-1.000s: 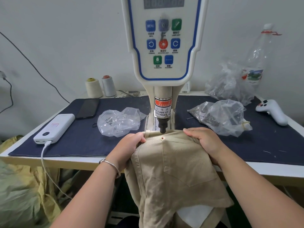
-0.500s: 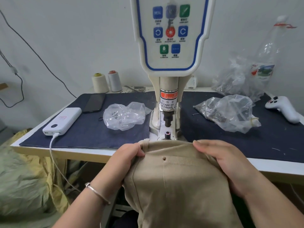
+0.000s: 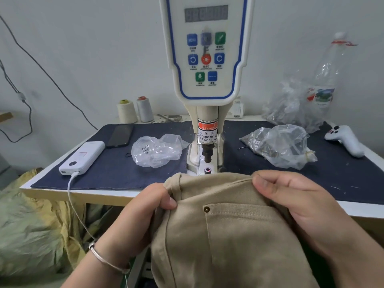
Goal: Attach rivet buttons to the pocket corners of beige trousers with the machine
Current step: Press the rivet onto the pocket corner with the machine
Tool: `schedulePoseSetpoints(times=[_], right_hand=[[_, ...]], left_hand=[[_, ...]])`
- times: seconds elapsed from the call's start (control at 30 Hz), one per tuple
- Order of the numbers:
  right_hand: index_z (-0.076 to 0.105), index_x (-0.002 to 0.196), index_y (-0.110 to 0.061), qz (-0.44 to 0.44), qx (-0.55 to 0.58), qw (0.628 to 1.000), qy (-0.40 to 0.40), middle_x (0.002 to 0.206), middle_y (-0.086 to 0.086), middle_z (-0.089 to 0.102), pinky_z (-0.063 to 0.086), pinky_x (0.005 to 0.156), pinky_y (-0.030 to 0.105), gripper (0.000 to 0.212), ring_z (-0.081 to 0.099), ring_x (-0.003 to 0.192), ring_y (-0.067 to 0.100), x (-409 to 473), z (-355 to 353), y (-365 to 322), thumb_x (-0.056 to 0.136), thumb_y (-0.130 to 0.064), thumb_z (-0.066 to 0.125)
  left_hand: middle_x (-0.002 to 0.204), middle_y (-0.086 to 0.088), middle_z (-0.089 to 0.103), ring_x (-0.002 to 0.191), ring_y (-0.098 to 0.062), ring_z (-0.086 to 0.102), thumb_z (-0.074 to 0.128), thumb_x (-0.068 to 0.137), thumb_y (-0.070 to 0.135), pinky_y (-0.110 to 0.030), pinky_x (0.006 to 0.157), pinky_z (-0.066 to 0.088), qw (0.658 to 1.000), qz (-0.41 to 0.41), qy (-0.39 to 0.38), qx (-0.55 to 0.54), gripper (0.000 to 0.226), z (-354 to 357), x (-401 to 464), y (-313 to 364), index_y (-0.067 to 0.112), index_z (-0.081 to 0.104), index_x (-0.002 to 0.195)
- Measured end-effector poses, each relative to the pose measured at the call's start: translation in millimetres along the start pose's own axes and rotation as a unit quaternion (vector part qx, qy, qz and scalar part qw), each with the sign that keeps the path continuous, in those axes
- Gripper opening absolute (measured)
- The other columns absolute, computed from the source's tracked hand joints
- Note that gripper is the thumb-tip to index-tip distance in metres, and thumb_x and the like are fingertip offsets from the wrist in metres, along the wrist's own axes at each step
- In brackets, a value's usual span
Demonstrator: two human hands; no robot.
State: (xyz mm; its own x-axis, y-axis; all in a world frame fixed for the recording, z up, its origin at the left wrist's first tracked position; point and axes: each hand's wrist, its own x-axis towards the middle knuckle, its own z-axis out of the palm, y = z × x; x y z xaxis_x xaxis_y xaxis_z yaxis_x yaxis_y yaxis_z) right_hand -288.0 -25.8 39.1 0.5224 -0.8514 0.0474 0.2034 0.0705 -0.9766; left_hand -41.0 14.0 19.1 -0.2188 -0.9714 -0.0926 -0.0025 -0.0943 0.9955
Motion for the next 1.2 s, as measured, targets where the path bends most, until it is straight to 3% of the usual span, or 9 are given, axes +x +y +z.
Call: schedulePoseSetpoints(times=[0.07, 0.17, 0.43, 0.57, 0.63, 0.73, 0.83, 1.0, 1.2], right_hand=[[0.069, 0.079, 0.002, 0.0, -0.011, 1.0, -0.007, 0.076, 0.015, 0.066, 0.05, 0.061, 0.021, 0.031, 0.06, 0.069, 0.022, 3, 6, -4, 0.084, -0.029, 0.072], [0.072, 0.067, -0.013, 0.013, -0.024, 0.999, -0.034, 0.065, 0.004, 0.066, 0.048, 0.055, 0.018, 0.024, 0.06, 0.059, 0.011, 7, 16, -6, 0.084, -0.028, 0.063], [0.058, 0.081, 0.005, 0.063, -0.156, 0.982, -0.084, 0.077, 0.015, 0.054, 0.036, 0.071, 0.036, 0.045, 0.046, 0.073, 0.023, 15, 34, -5, 0.085, -0.039, 0.068], [0.065, 0.073, -0.015, 0.053, -0.206, 0.973, -0.09, 0.073, 0.003, 0.059, 0.039, 0.068, 0.028, 0.027, 0.051, 0.07, 0.013, 15, 30, -9, 0.084, -0.039, 0.069], [0.066, 0.079, -0.012, 0.073, -0.225, 0.965, -0.112, 0.068, -0.002, 0.06, 0.039, 0.062, 0.02, 0.029, 0.051, 0.064, 0.009, 15, 20, -12, 0.077, -0.041, 0.071], [0.068, 0.094, -0.005, 0.133, -0.244, 0.941, -0.192, 0.074, -0.001, 0.066, 0.042, 0.058, 0.015, 0.038, 0.057, 0.064, 0.007, 12, 3, -18, 0.067, -0.031, 0.078], [0.067, 0.103, 0.0, 0.173, -0.284, 0.911, -0.245, 0.092, 0.009, 0.069, 0.047, 0.068, 0.025, 0.042, 0.061, 0.08, 0.017, 9, -9, -20, 0.064, -0.013, 0.076], [0.075, 0.081, -0.016, 0.147, -0.217, 0.944, -0.201, 0.076, 0.004, 0.07, 0.047, 0.062, 0.019, 0.022, 0.062, 0.067, 0.011, 13, -15, -12, 0.064, -0.002, 0.069], [0.075, 0.089, -0.001, 0.131, -0.073, 0.973, -0.178, 0.09, 0.018, 0.072, 0.053, 0.074, 0.025, 0.026, 0.068, 0.08, 0.022, 20, -2, -4, 0.065, -0.011, 0.078]], left_hand=[[0.091, -0.024, 0.056, 0.088, -0.036, 0.052, 0.065, 0.036, 0.023, -0.043, 0.083, 0.037, 0.994, 0.018, -0.024, -0.105, 0.074, -3, 8, -5, -0.016, 0.058, 0.099], [0.085, -0.023, 0.063, 0.078, -0.034, 0.059, 0.063, 0.055, 0.025, -0.038, 0.072, 0.044, 0.994, 0.033, -0.104, -0.031, 0.054, -12, 10, 2, -0.008, 0.068, 0.098], [0.076, -0.004, 0.064, 0.073, -0.016, 0.059, 0.084, 0.066, 0.035, -0.028, 0.069, 0.047, 0.982, 0.048, -0.118, 0.14, 0.026, 7, 15, 29, 0.018, 0.072, 0.082], [0.077, -0.014, 0.059, 0.075, -0.027, 0.053, 0.082, 0.069, 0.027, -0.041, 0.071, 0.041, 0.985, 0.029, -0.123, 0.115, 0.019, 19, 20, 31, 0.016, 0.073, 0.081], [0.076, -0.016, 0.052, 0.074, -0.031, 0.044, 0.078, 0.067, 0.021, -0.044, 0.068, 0.028, 0.985, 0.023, -0.142, 0.094, 0.015, 19, 21, 30, 0.015, 0.072, 0.079], [0.069, -0.009, 0.052, 0.065, -0.023, 0.045, 0.075, 0.065, 0.015, -0.034, 0.061, 0.031, 0.982, 0.016, -0.17, 0.082, 0.011, 16, 21, 26, 0.015, 0.07, 0.075], [0.065, 0.004, 0.061, 0.06, -0.009, 0.053, 0.069, 0.066, 0.009, -0.02, 0.059, 0.042, 0.978, 0.022, -0.198, 0.058, 0.012, 10, 18, 24, 0.018, 0.074, 0.073], [0.069, 0.0, 0.064, 0.06, -0.011, 0.057, 0.067, 0.059, 0.005, -0.02, 0.056, 0.046, 0.981, 0.005, -0.192, 0.019, 0.021, -4, 10, 18, 0.014, 0.074, 0.077], [0.095, -0.013, 0.061, 0.087, -0.025, 0.056, 0.072, 0.065, 0.016, -0.03, 0.072, 0.047, 0.983, -0.016, -0.176, 0.057, 0.049, -7, 9, 21, 0.001, 0.067, 0.112]])
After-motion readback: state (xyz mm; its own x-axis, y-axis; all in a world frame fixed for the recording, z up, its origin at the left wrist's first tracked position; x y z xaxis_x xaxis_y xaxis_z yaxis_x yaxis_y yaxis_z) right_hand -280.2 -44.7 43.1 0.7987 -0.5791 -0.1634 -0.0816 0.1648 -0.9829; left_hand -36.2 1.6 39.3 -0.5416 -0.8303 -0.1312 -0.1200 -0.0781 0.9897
